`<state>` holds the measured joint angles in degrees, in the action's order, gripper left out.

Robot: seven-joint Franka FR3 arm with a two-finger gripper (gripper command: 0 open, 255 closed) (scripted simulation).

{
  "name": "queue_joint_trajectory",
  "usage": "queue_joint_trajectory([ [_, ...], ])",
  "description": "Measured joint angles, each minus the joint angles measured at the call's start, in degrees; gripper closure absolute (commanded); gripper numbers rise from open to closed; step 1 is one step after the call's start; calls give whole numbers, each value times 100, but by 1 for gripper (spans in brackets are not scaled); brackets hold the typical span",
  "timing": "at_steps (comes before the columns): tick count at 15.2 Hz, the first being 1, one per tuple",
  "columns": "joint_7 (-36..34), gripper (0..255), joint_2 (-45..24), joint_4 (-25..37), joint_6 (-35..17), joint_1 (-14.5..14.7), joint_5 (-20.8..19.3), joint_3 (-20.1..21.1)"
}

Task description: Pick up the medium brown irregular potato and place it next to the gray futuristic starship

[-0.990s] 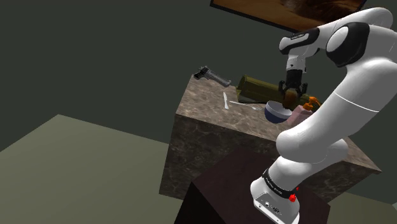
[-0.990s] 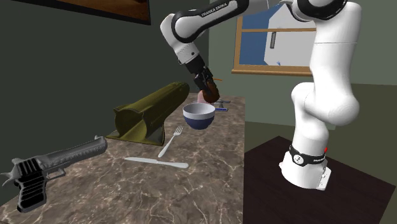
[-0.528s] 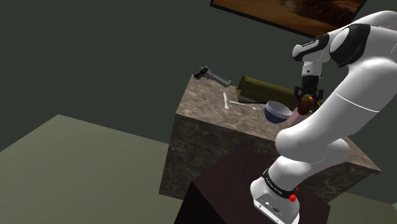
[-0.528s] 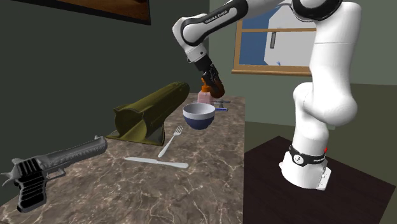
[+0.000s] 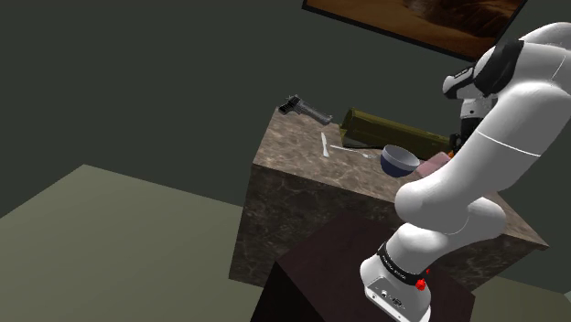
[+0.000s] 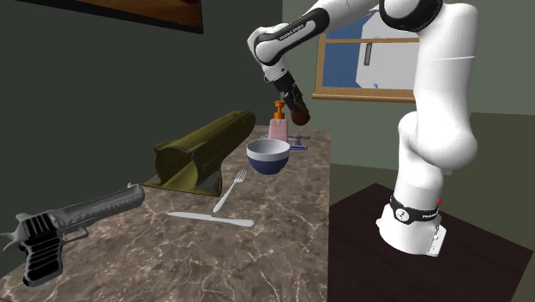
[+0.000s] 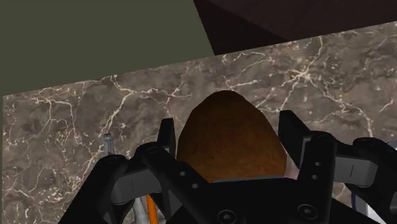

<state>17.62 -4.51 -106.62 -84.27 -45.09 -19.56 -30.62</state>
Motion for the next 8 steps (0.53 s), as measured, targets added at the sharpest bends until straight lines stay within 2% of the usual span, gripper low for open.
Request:
queue_joint_trajectory([
  [8,1139,255,-767,651,-459,-716,-21,-473],
])
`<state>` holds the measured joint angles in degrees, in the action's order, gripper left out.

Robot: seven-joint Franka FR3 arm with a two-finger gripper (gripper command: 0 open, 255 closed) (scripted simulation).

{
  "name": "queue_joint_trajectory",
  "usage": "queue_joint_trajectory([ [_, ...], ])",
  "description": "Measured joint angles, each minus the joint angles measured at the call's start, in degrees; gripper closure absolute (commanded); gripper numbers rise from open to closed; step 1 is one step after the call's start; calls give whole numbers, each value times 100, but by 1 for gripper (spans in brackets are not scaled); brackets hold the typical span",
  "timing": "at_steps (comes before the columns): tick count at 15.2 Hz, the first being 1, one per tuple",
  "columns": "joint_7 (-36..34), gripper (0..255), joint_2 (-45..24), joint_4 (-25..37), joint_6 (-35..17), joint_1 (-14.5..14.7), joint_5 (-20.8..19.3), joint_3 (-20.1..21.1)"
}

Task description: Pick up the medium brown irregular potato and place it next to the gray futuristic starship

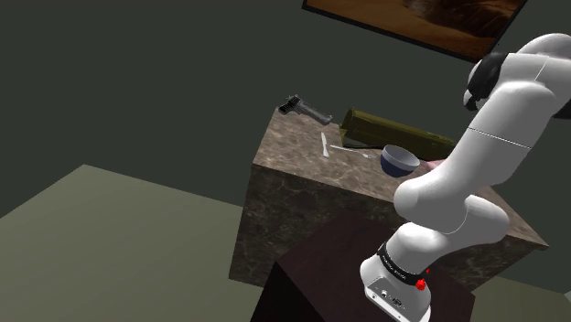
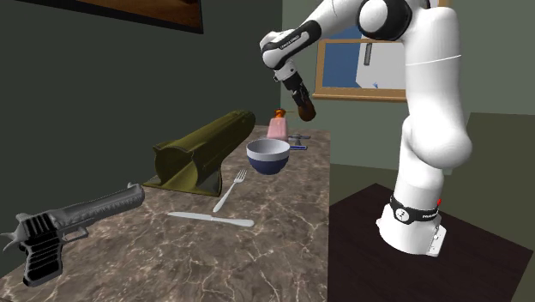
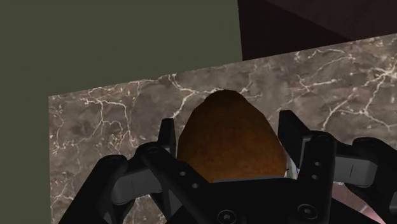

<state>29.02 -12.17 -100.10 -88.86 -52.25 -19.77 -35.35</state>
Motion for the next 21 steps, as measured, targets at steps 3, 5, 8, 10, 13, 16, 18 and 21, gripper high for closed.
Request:
queue_joint_trajectory([
  [3,515,255,-440,544,-40,-358,115,-138],
  [5,797,255,-647,741,-143,-588,163,-213],
  [8,1225,255,-1127,1264,-217,-989,348,-270],
  [10,1529,255,-1568,1776,-229,-1333,535,-271],
  [13,1708,255,-1800,2040,-251,-1545,627,-268],
  [16,1646,255,-1836,1875,-435,-1546,643,-249],
  [18,1616,255,-1883,1804,-544,-1561,663,-234],
  [21,1537,255,-1912,1621,-732,-1548,674,-214],
])
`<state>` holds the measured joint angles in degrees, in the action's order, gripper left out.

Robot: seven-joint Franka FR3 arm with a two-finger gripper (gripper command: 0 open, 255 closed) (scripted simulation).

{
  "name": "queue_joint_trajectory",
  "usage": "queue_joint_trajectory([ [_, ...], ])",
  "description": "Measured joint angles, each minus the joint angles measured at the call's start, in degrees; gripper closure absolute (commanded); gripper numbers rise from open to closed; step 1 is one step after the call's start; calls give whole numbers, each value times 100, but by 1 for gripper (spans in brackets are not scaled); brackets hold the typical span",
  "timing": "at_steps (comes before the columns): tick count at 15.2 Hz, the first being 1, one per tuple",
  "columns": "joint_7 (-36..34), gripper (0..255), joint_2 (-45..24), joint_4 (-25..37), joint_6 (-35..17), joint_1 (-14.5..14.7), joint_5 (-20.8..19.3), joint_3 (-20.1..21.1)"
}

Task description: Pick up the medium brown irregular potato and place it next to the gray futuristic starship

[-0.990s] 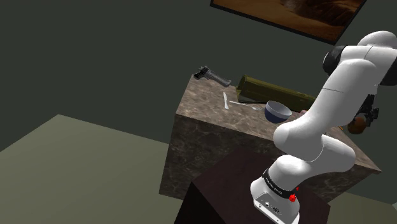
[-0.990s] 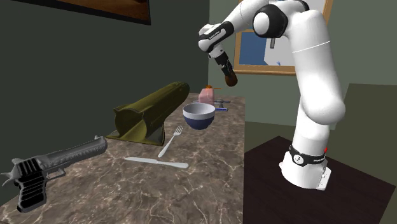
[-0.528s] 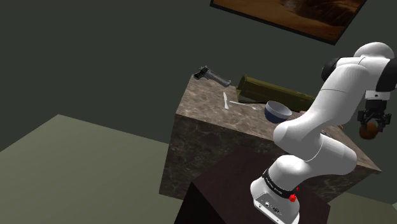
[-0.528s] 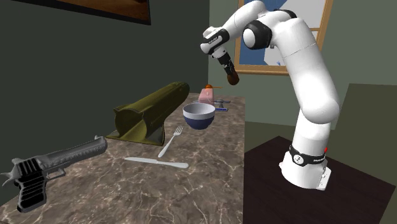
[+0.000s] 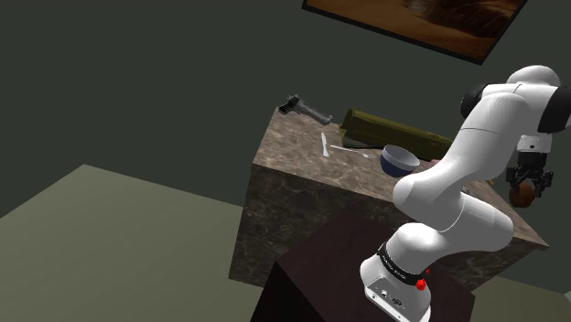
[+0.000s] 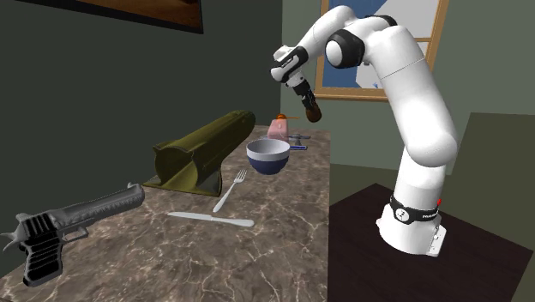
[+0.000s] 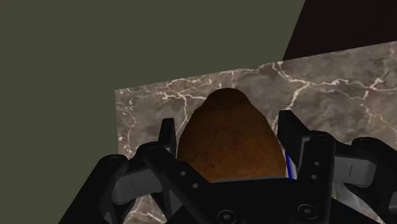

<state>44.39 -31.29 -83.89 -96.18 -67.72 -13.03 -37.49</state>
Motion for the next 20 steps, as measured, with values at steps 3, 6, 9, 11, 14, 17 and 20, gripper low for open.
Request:
queue_joint_trajectory([
  [3,-71,255,-57,-170,-204,-5,22,24],
  [6,-129,255,-99,-327,-391,-10,35,42],
  [9,-175,255,-226,-372,-543,-46,86,82],
  [11,-229,255,-263,-464,-653,-38,100,101],
  [14,-273,255,-368,-552,-832,-71,137,133],
  [17,-324,255,-411,-604,-966,-78,147,143],
  [20,-320,255,-421,-590,-965,-85,152,148],
])
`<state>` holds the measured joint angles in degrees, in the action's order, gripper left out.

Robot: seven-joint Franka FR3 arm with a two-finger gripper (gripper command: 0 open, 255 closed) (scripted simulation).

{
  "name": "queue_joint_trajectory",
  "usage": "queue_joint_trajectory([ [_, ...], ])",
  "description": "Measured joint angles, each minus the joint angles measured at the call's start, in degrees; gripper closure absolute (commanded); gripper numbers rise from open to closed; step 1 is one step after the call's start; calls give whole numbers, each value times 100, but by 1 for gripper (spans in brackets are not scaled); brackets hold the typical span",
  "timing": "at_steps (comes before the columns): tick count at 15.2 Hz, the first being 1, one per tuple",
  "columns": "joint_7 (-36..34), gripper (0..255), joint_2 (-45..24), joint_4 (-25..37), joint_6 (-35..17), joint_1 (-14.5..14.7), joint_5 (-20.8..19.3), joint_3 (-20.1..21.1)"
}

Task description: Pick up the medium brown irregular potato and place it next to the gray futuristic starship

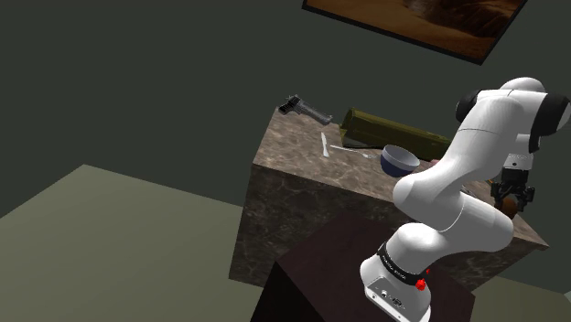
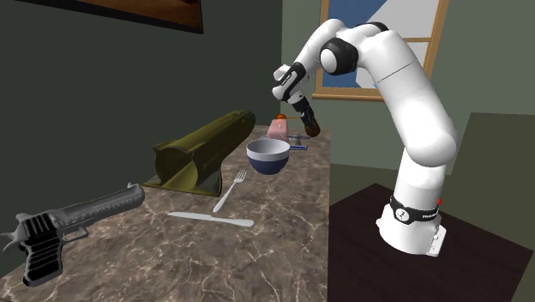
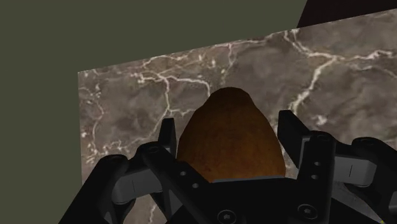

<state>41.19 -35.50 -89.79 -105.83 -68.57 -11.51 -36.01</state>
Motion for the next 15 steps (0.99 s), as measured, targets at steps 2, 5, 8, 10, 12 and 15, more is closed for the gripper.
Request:
queue_joint_trajectory([
  [2,-6,255,17,-25,-11,7,-10,-6],
  [5,-9,0,-12,-43,-13,6,5,11],
  [8,-12,0,-19,-51,-12,7,9,16],
  [10,-1,0,-39,72,94,10,25,25],
  [12,18,0,-25,318,362,47,36,31],
  [15,41,0,-38,611,656,72,59,43],
])
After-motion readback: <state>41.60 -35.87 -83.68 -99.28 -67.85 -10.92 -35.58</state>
